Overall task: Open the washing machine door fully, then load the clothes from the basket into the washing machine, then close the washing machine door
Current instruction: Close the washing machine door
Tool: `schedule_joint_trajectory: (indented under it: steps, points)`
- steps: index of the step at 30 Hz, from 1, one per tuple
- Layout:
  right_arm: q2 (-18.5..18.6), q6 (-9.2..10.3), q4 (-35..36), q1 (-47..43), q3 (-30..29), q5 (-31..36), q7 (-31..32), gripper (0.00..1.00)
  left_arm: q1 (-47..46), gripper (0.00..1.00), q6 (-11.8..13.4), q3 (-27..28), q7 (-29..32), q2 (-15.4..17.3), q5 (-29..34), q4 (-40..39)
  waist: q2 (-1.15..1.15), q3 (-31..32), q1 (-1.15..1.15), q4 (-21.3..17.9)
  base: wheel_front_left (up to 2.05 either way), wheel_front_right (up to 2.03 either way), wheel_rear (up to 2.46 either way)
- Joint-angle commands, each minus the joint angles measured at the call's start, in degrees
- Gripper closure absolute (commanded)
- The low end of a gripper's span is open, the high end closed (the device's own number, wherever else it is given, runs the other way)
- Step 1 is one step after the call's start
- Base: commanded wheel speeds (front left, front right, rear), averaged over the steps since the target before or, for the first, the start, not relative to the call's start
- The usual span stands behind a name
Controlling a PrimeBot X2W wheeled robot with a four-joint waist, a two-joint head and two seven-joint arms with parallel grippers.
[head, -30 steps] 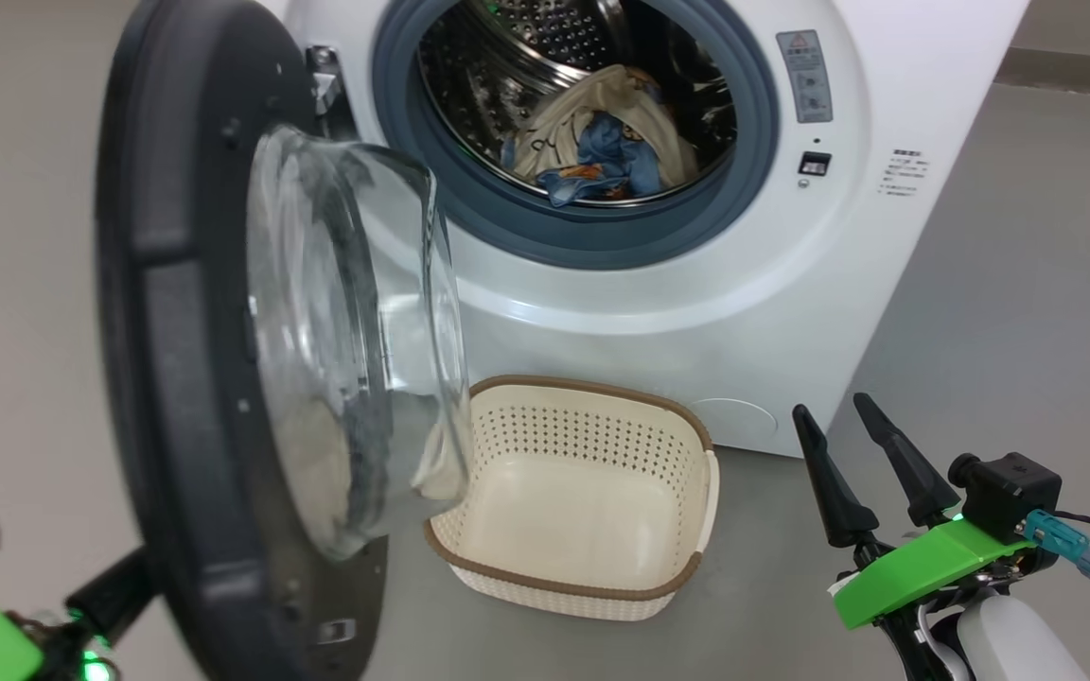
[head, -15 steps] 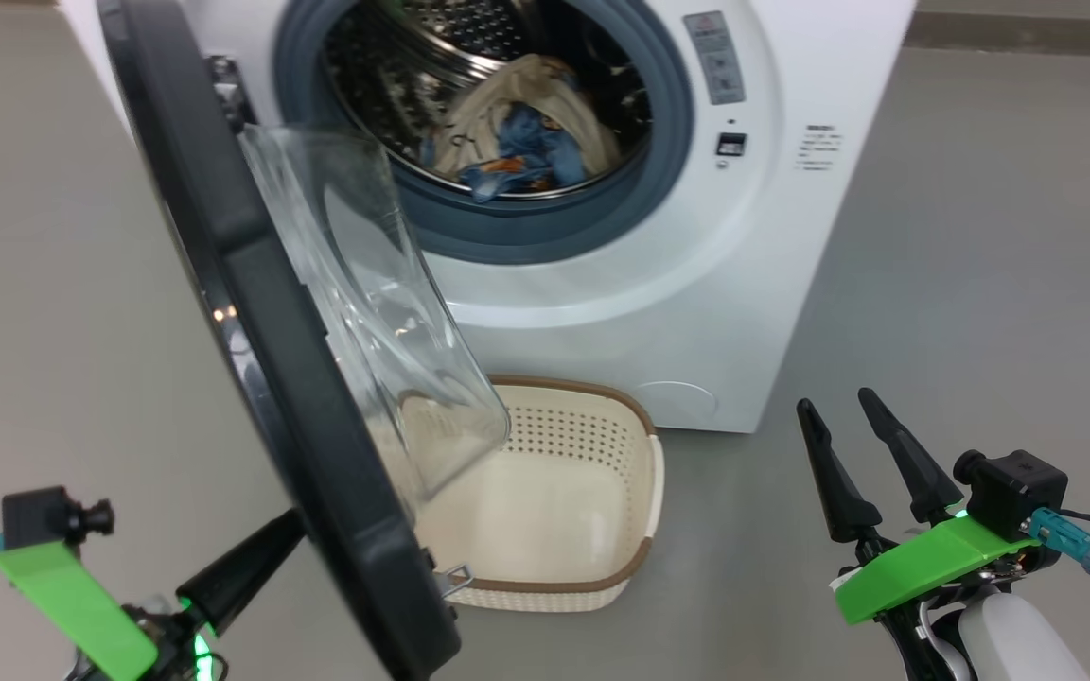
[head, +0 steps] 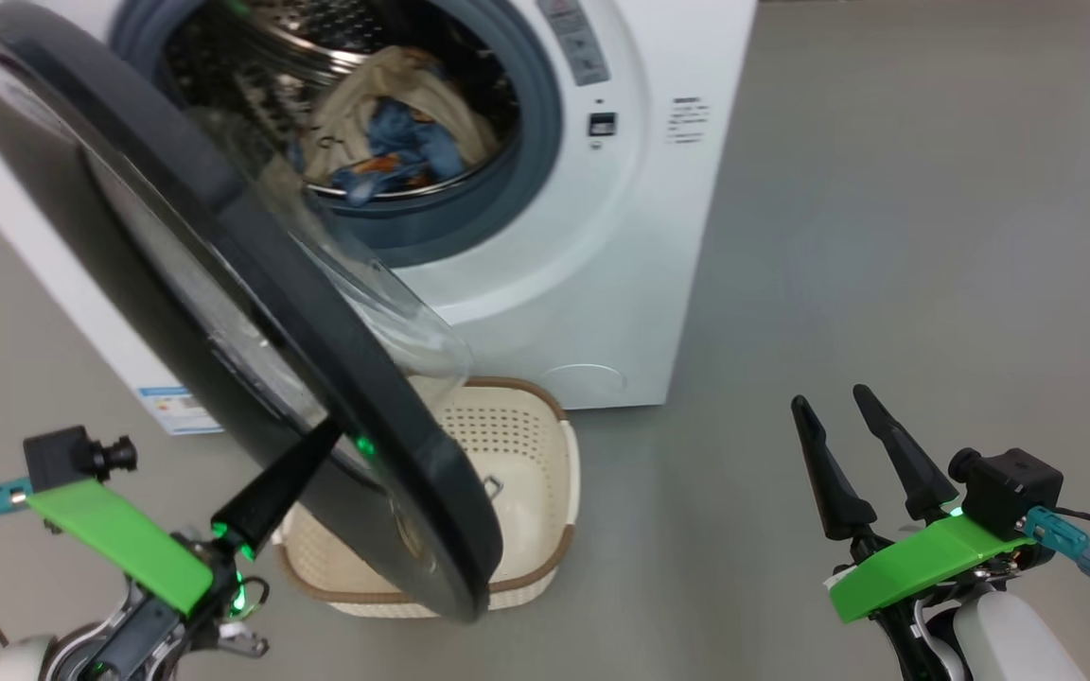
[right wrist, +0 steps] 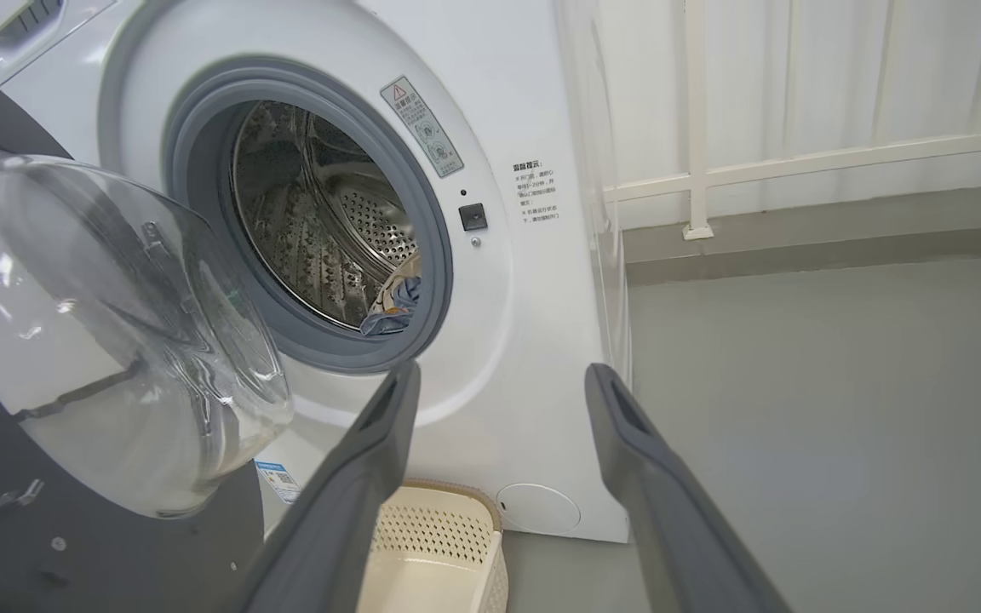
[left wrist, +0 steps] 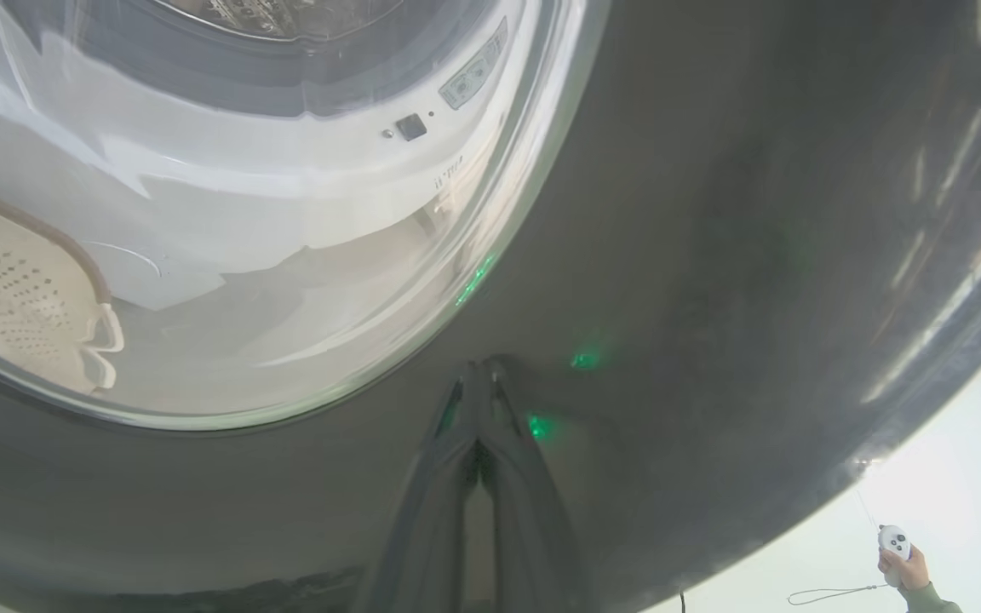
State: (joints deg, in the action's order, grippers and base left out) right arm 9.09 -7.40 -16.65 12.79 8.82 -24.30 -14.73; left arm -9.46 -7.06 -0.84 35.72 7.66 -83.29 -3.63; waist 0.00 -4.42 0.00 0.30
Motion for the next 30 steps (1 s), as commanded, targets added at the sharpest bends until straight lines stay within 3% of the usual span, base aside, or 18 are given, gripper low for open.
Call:
schedule_joint_trajectory:
  steps: [1, 13, 30]
  points:
    - [-0.1, -0.09, 1.7, 1.1, 1.2, 0.5, -0.3, 0.00, -4.0, 1.00, -0.4, 1.4, -1.0, -0.1, 0.5, -0.9, 0.00, -1.1, 0.00, -2.9, 0.00, 0.00, 0.00]
    - [-0.4, -0.09, 2.0, 1.2, 1.0, 0.6, -0.3, 0.00, -9.1, 1.00, -0.4, -0.1, -6.1, -1.0, 2.0, 4.2, 0.00, -1.9, 0.00, -7.1, 0.00, 0.00, 0.00]
    - [-0.7, -0.09, 2.0, 1.0, 0.4, 0.9, -0.3, 0.00, -10.0, 1.00, -0.4, -2.1, -8.5, 0.7, 0.6, 5.5, 0.00, -1.9, 0.00, -5.5, 0.00, 0.00, 0.00]
